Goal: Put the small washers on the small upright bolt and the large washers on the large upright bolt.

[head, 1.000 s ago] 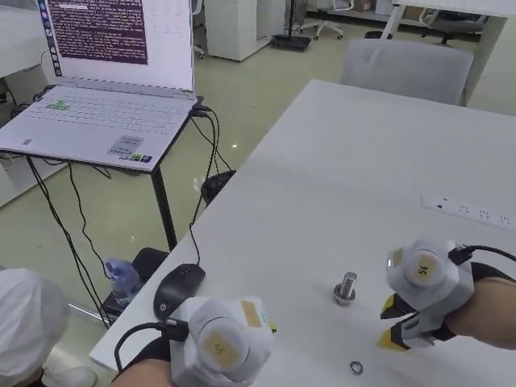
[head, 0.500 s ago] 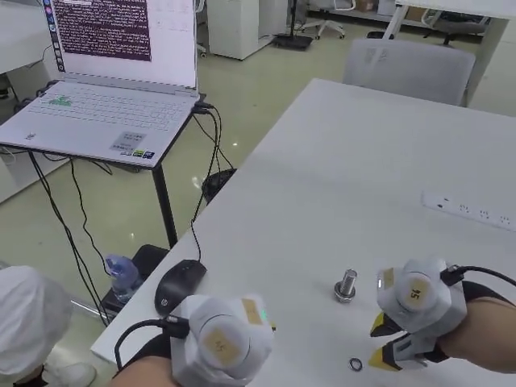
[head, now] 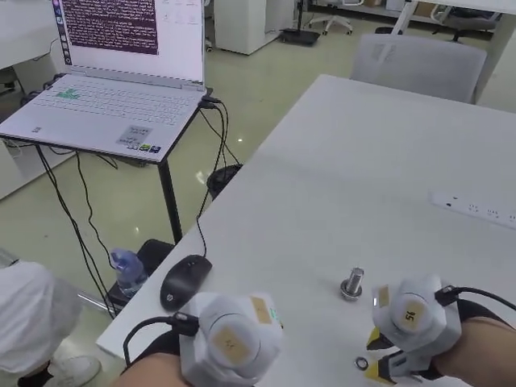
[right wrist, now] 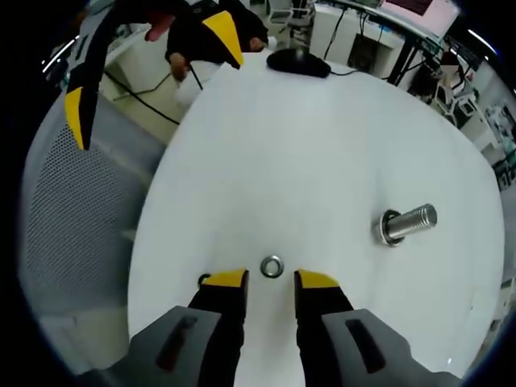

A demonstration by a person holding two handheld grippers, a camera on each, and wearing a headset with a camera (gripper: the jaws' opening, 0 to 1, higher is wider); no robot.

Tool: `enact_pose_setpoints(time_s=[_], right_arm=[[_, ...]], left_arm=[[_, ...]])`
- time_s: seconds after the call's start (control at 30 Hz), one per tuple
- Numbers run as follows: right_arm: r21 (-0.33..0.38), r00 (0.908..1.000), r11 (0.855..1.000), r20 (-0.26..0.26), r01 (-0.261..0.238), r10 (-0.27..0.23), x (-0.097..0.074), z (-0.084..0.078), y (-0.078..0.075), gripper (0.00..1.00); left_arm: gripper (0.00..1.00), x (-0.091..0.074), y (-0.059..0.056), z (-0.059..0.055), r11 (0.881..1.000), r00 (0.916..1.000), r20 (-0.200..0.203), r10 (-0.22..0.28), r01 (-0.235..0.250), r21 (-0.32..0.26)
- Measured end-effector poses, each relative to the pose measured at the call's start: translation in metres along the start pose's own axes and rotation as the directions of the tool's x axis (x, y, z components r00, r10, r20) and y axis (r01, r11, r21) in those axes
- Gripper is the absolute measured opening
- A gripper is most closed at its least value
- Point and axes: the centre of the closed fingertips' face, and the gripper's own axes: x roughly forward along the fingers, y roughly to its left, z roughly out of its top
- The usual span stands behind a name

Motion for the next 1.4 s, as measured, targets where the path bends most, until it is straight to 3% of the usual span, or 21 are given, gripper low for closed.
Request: enact_pose_setpoints(time_s=[0.5, 0.7, 0.97, 1.2, 1.4], right_arm=[[0.015, 0.9998, 1.0, -0.017, 0.003, -0.002, 0.0088, -0.0019, -0.0012, 0.23], [0.002, 0.9997, 1.0, -0.024, 0.003, -0.003, 0.0096, -0.0004, -0.0007, 0.17], [-0.01, 0.9975, 1.0, -0.068, 0.017, -0.018, 0.0099, -0.0002, -0.0007, 0.14], [0.019, 0.9943, 0.999, -0.103, 0.027, -0.025, 0.0104, -0.0011, -0.0016, 0.14], [0.06, 0.9956, 0.998, -0.091, 0.029, -0.023, 0.0101, -0.0024, -0.0029, 0.13]], left_arm=[[0.73, -0.0022, 0.0003, -0.0058, 1.0, 0.9998, -0.013, -0.013, 0.013, 0.002], [0.72, -0.0033, 0.002, -0.0043, 1.0, 0.9999, -0.005, -0.012, 0.012, 0.002], [0.71, -0.004, 0.0012, -0.006, 1.0, 0.9999, -0.002, -0.015, 0.015, -0.004], [0.7, -0.0041, 0.0001, -0.0071, 1.0, 0.9999, 0.001, -0.016, 0.016, -0.007], [0.7, -0.0041, -0.0001, -0.0056, 1.0, 0.9999, 0.005, -0.015, 0.016, -0.006]])
